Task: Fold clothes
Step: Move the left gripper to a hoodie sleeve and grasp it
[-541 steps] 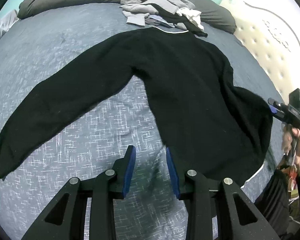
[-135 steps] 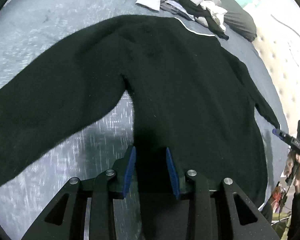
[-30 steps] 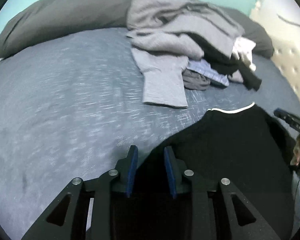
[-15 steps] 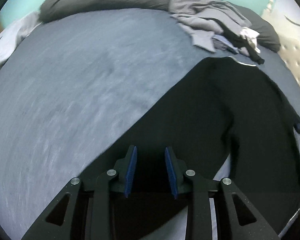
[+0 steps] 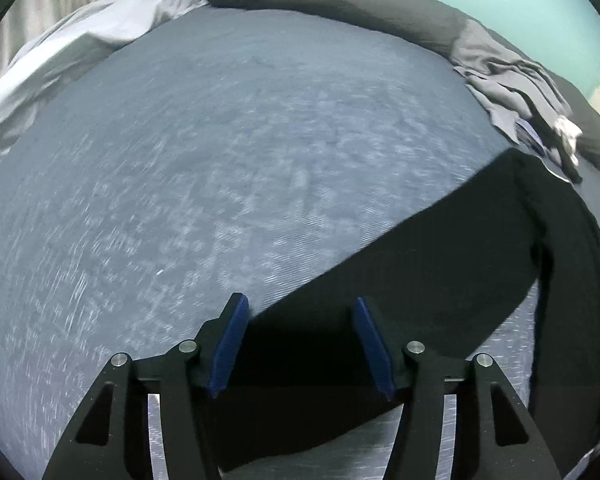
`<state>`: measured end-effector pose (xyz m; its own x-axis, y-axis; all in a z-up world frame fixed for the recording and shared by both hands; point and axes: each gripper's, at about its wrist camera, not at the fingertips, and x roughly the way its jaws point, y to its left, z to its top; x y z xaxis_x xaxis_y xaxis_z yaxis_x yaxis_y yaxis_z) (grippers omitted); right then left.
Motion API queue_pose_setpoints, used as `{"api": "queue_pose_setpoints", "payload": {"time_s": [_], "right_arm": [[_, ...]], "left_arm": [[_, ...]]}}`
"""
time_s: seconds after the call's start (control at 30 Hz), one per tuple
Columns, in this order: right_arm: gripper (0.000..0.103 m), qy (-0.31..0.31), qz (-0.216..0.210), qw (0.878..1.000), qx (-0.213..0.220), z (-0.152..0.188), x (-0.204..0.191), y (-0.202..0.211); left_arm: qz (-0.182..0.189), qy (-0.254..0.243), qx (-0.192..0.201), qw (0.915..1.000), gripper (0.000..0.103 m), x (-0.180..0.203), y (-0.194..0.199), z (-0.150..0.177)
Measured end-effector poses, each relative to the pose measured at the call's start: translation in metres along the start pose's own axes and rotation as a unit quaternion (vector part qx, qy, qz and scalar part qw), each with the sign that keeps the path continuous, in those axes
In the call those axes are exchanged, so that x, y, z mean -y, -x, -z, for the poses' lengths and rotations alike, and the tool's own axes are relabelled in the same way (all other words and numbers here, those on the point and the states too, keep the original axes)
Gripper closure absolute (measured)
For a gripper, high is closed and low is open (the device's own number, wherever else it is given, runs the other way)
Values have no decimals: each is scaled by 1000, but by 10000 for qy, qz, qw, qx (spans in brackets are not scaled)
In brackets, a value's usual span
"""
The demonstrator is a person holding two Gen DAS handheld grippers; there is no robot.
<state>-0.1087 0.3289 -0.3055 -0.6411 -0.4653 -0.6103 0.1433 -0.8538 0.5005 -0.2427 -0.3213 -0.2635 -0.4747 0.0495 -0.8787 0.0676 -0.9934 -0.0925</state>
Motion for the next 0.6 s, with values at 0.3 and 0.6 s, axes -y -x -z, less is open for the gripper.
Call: {"api": "queue_pose_setpoints", "payload": {"time_s": [0.3, 0.6], "right_arm": [[57, -66, -72, 9999, -137, 12, 0, -13], [57, -75, -127, 9998, -137, 13, -1, -13]], "left_arm": [[-60, 115, -172, 9998, 43, -26, -10, 20], [-203, -314, -16, 9993, 98, -12, 0, 21]]}}
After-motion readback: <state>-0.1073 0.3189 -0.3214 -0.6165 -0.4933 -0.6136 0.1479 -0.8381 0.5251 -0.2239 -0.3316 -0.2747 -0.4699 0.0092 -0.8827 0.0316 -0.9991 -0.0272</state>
